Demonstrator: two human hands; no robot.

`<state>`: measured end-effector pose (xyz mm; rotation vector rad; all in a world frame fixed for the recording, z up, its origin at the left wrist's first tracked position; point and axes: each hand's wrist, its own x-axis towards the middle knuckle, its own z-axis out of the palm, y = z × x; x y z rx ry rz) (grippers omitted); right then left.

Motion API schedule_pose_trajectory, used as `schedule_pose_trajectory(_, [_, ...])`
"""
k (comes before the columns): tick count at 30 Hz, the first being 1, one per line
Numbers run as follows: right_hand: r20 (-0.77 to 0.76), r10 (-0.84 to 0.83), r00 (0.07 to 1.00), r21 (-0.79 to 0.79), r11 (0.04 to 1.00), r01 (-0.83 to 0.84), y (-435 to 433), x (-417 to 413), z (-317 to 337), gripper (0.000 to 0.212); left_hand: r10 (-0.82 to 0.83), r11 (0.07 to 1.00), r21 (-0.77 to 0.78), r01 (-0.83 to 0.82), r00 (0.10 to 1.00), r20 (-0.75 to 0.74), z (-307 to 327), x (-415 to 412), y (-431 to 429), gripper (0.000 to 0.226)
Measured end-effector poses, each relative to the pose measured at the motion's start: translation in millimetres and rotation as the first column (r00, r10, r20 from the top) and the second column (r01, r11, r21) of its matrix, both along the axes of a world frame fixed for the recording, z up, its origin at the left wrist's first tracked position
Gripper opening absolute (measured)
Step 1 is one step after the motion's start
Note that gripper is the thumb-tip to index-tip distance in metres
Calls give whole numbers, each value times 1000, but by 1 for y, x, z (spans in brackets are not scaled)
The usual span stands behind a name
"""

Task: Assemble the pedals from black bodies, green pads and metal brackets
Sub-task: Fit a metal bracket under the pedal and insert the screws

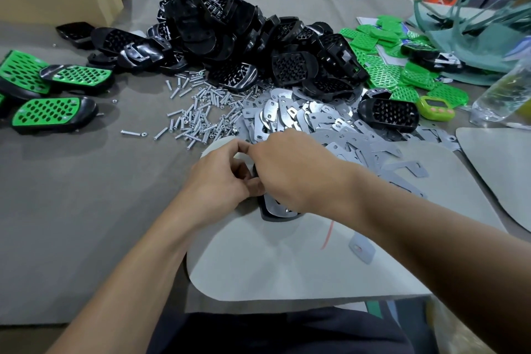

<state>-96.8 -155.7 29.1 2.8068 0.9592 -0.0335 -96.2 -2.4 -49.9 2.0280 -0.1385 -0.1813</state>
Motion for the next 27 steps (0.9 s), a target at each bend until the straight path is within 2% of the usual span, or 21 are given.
schedule_pose_trajectory(3, [48, 0, 999, -17, 1000, 0, 4, -1, -2, 42, -16, 1000, 2, 16, 1000, 12, 0, -1, 0, 44])
schedule_pose_trajectory(8, [-4, -101, 995, 27, 995, 101, 3, 2, -3, 39, -6, 1000, 6, 6, 1000, 27, 0, -2, -2, 45])
schedule_pose_trajectory(12, [-50, -154, 987, 101, 982, 158, -3, 1, 1, 16, 4, 1000, -11, -3, 999, 32, 0, -2, -2, 42])
schedule_pose_trajectory(14, [-76, -136, 988, 118, 982, 144, -3, -2, 4, 22, -12, 1000, -16, 12, 1000, 24, -1, 0, -1, 45])
schedule_pose_trajectory(16, [-71, -93, 993, 89, 991, 99, 0, -2, 4, 16, -17, 1000, -17, 17, 1000, 8, -2, 1, -1, 49])
schedule_pose_trajectory(19, [-28, 1, 1000, -7, 1000, -2, 3, -1, 3, 28, -25, 1000, -12, 25, 1000, 15, -1, 3, -2, 54])
schedule_pose_trajectory(21, [0, 54, 999, -71, 996, -54, 5, -2, 4, 26, -34, 999, -14, 34, 999, 21, 1, 2, -1, 57])
schedule_pose_trajectory(23, [11, 75, 997, -115, 991, -73, 6, -2, 6, 12, -33, 999, -23, 34, 999, 26, 0, 2, -1, 57])
schedule_pose_trajectory(27, [9, 49, 999, -105, 993, -48, 6, 2, 10, 18, -29, 998, -52, 30, 1000, 5, -3, 2, -2, 52])
